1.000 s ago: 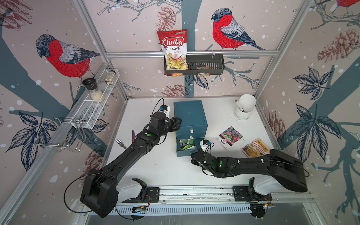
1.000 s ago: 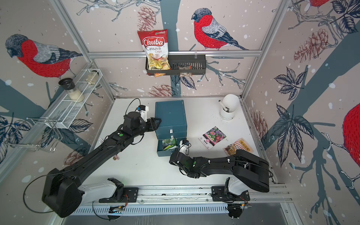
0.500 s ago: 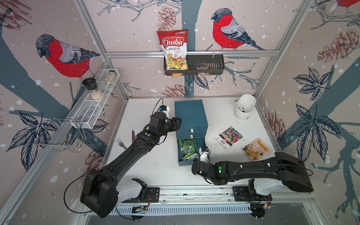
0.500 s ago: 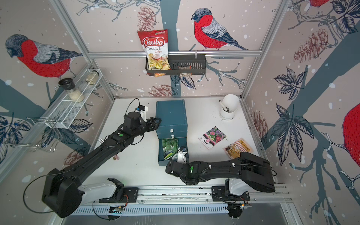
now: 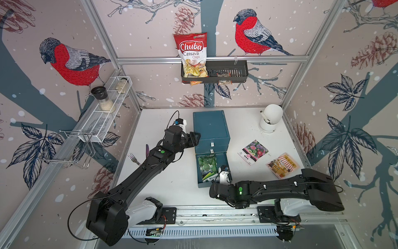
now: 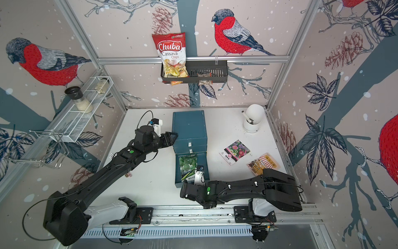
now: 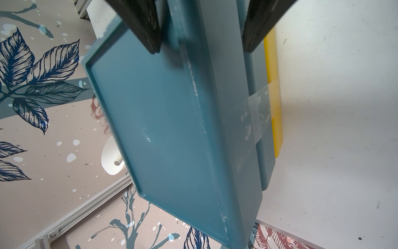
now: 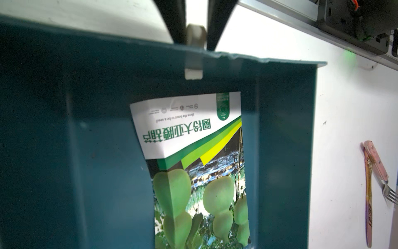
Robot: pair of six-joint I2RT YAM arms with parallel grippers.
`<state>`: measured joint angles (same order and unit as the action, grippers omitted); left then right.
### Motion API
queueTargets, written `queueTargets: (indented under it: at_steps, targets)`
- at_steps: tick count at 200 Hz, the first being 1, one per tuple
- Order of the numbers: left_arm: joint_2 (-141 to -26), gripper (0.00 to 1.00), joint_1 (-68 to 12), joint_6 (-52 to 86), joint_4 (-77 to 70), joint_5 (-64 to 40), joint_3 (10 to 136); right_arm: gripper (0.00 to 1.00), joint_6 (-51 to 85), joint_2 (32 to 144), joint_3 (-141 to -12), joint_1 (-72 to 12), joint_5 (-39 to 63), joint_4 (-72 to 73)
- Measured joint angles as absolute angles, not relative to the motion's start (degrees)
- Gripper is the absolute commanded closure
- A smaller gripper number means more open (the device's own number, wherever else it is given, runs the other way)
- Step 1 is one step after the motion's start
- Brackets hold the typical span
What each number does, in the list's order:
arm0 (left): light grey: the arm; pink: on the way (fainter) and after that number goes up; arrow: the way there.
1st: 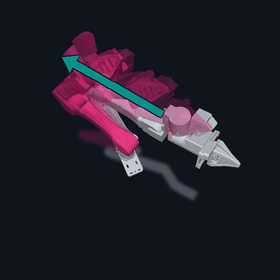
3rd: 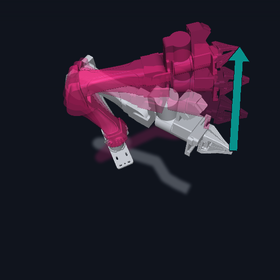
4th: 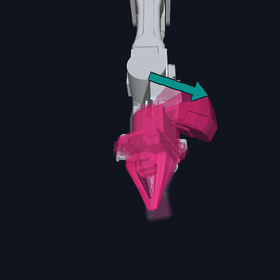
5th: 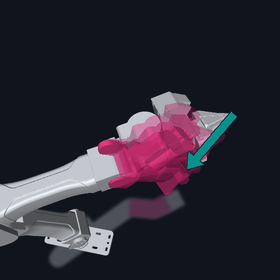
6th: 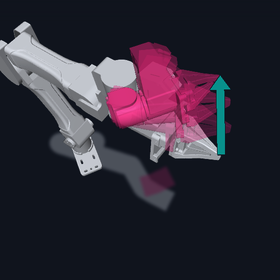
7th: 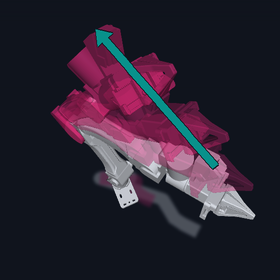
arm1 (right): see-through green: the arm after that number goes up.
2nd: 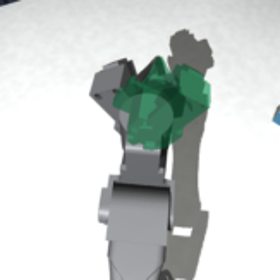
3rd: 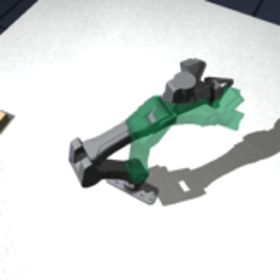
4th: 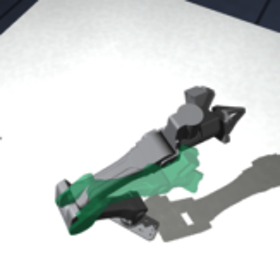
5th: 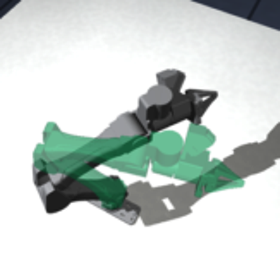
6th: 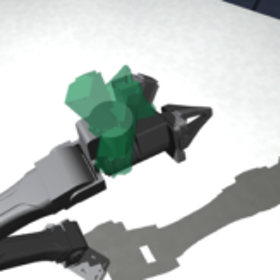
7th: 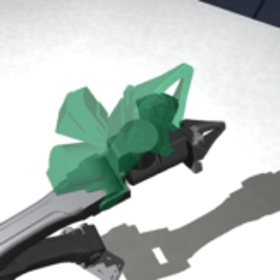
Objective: Take the seed bags out of the drawer
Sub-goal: Open the drawer in the storage box, then pick up the seed packet from the drawer.
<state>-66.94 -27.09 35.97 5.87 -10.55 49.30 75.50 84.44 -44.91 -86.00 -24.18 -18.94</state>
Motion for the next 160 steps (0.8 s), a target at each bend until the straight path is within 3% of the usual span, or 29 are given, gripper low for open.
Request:
queueTargets:
  at_steps: [21,53,83,113,160]
  targets:
    - [-65.8,0.31,-27.1,36.0,7.4,-10.9,49.3,0.4,76.9,85.8,-49.1,-87.9,-26.2,-25.0]
    - [-62.9,0.29,-27.1,35.9,9.1,-11.8,50.4,0.35,79.8,86.6,-57.8,-90.7,-32.3,-38.4]
    - [-60.0,0.28,-27.1,35.9,10.6,-12.2,51.2,0.21,80.8,85.5,-63.6,-90.0,-38.3,-47.5]
    - [-54.7,0.27,-27.1,36.0,11.2,-12.1,49.8,0.15,75.0,83.2,-62.8,-83.9,-39.4,-45.0]
    - [-45.9,0.27,-27.1,37.6,14.0,-11.6,42.1,0.15,66.2,85.7,-60.6,-76.1,-34.2,-34.5]
